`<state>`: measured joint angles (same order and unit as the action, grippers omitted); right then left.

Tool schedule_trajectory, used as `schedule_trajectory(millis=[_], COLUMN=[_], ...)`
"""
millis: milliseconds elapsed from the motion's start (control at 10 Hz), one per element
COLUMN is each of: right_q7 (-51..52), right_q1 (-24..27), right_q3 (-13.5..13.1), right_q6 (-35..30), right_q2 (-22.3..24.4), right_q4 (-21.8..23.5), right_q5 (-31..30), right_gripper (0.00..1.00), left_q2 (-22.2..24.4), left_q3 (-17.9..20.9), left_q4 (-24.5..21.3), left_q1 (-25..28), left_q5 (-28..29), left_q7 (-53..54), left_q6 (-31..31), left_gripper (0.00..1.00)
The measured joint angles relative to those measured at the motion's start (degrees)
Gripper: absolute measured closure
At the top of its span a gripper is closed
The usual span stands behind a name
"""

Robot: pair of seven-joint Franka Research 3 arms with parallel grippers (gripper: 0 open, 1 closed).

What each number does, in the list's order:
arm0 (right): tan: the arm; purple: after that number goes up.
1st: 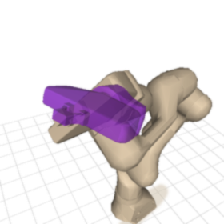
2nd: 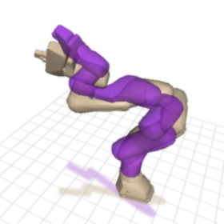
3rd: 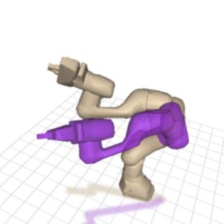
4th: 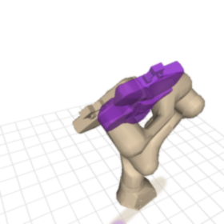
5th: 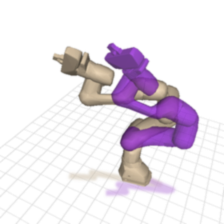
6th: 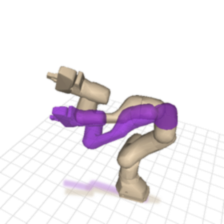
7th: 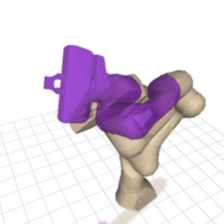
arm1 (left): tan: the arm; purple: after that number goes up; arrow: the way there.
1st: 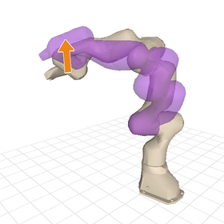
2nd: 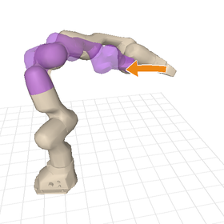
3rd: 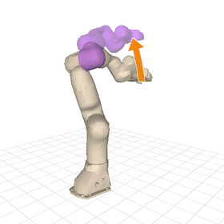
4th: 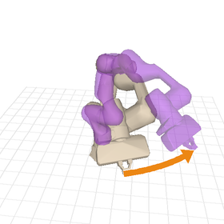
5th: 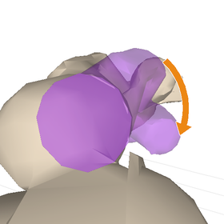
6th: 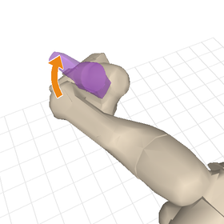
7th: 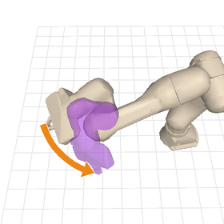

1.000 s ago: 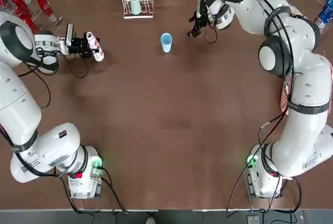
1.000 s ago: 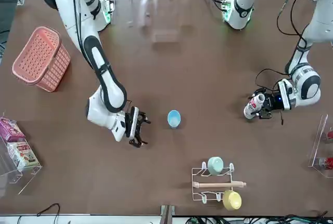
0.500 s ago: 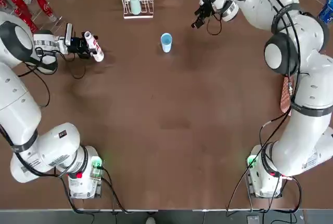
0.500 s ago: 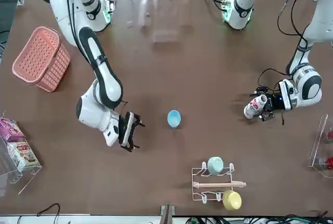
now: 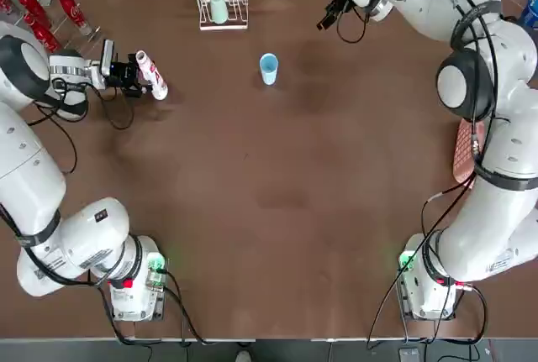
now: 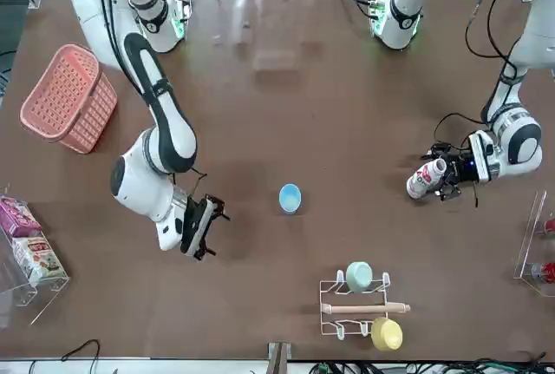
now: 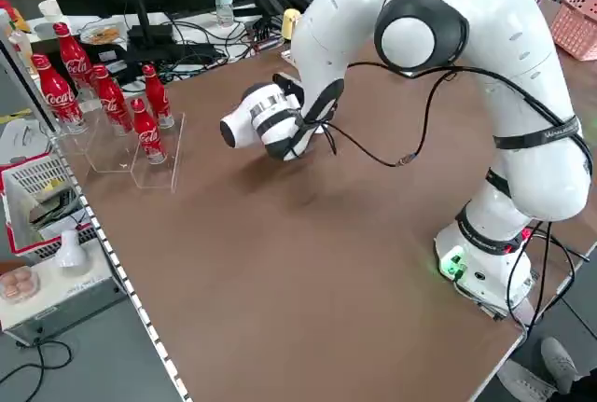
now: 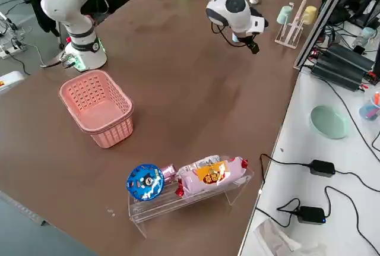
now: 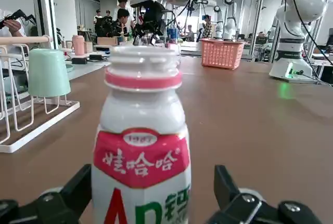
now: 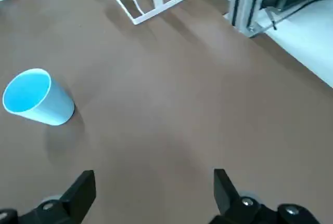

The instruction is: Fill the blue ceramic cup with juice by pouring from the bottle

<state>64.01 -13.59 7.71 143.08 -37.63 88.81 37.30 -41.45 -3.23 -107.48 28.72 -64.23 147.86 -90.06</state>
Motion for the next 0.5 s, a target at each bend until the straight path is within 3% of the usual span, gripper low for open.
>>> schedule_trajectory(millis=[300,500], right_q7=[-19.26,-35.7], right_q1=[4.25,10.0], right_q3=[4.03,10.14], right_q6=[0.1,-0.52], right_q2=[1.26,1.66], right_q4=[-0.67,-1.18], right_q5=[-12.72,-24.29], right_gripper=[0.0,0.0], left_q2=[0.88,1.76], left_q3=[0.02,-0.03], left_q4=[0.3,0.35], left_q1=[1.99,2.04], left_q5=[1.89,2.83], left_q7=[0.0,0.0], left_q6=[0.0,-0.04], left_gripper=[0.0,0.0])
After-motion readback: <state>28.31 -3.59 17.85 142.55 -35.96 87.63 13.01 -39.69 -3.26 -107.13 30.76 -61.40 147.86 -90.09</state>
